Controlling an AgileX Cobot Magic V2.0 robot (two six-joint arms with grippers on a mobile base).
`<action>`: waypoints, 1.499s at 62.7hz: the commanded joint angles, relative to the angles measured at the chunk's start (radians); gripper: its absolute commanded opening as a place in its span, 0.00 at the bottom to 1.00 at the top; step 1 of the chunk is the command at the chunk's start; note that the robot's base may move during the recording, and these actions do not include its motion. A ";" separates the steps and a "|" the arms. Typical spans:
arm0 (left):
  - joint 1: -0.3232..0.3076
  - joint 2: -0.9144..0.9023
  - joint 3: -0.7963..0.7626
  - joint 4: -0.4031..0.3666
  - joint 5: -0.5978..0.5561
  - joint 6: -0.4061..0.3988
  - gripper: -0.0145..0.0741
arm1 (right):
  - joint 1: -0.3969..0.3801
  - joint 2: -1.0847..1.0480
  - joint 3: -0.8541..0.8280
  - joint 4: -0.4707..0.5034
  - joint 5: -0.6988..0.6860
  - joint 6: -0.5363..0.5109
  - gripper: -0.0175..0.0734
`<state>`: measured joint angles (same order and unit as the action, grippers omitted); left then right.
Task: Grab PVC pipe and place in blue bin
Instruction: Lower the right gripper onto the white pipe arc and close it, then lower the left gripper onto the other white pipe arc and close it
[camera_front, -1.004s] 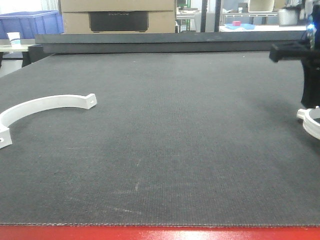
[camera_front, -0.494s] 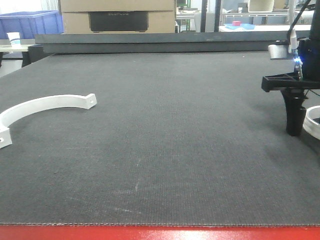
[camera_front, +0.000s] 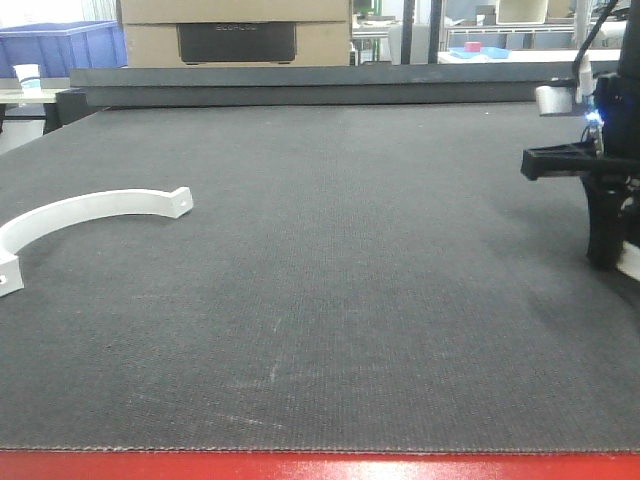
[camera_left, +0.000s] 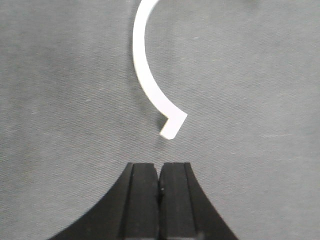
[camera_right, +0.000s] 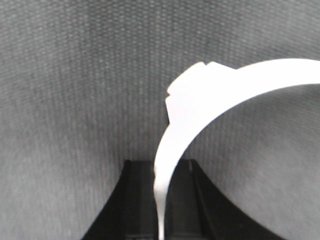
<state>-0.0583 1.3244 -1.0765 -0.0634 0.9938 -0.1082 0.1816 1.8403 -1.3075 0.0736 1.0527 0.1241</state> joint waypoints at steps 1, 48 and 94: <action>0.005 0.007 -0.028 -0.021 0.004 -0.001 0.04 | 0.001 -0.062 -0.008 -0.010 0.024 0.001 0.02; 0.005 0.514 -0.458 0.010 0.136 0.108 0.08 | 0.001 -0.218 -0.006 -0.010 0.082 -0.001 0.02; 0.005 0.638 -0.453 0.076 0.094 0.070 0.50 | 0.001 -0.218 -0.006 -0.010 0.070 -0.001 0.02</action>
<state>-0.0583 1.9488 -1.5228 0.0100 1.0930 -0.0282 0.1816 1.6345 -1.3075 0.0736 1.1294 0.1233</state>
